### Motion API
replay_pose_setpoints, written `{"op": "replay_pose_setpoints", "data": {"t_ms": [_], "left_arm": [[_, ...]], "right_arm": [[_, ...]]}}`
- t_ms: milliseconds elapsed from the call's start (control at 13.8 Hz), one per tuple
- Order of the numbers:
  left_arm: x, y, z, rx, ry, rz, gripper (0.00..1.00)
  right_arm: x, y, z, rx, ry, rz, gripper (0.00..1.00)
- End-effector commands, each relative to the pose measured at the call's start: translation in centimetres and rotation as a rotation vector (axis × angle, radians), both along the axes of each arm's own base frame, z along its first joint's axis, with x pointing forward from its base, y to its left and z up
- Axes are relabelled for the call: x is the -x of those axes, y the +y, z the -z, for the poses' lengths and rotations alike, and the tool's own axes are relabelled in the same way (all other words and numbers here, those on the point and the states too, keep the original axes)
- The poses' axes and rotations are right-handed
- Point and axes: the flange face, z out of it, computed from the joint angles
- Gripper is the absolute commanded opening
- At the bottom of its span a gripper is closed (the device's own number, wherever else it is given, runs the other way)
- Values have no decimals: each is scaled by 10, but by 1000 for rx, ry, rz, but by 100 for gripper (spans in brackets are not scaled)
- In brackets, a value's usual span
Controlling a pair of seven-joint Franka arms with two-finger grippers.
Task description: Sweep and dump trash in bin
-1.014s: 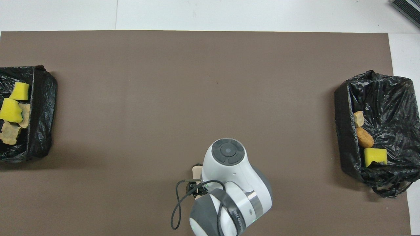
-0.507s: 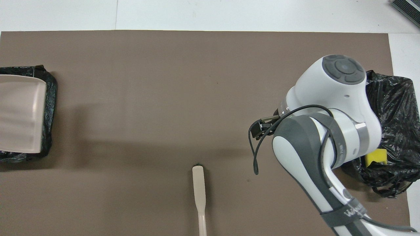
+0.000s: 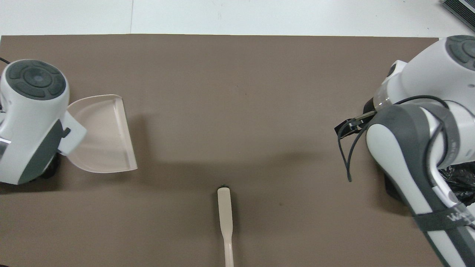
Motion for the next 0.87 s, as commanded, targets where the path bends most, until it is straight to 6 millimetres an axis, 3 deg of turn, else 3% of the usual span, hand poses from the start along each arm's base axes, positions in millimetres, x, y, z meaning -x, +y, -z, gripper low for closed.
{"op": "replay_pose_setpoints", "data": {"t_ms": [0,145,217,362,507,724,797], "left_arm": [[16,-64,37,36,-75,-168,0],[23,-105,53,119,-115,-276,0],[30,-133,63,138,-118,-314,0],[36,-167,73,180,-177,-452,0],[42,-205,84,204,-185,-525,0],[39,-248,91,293,-259,-812,0],[42,-263,94,307,-279,-886,0]], "right_arm": [[-7,-13,-28,59,-39,-35,100],[-6,-24,-38,79,-59,-11,100],[-7,-45,-39,81,-61,29,100],[-7,-74,-42,80,-68,81,100],[-10,-85,-60,79,-104,100,100],[-6,-96,-67,76,-105,119,100],[-6,-109,-69,83,-113,141,100]]}}
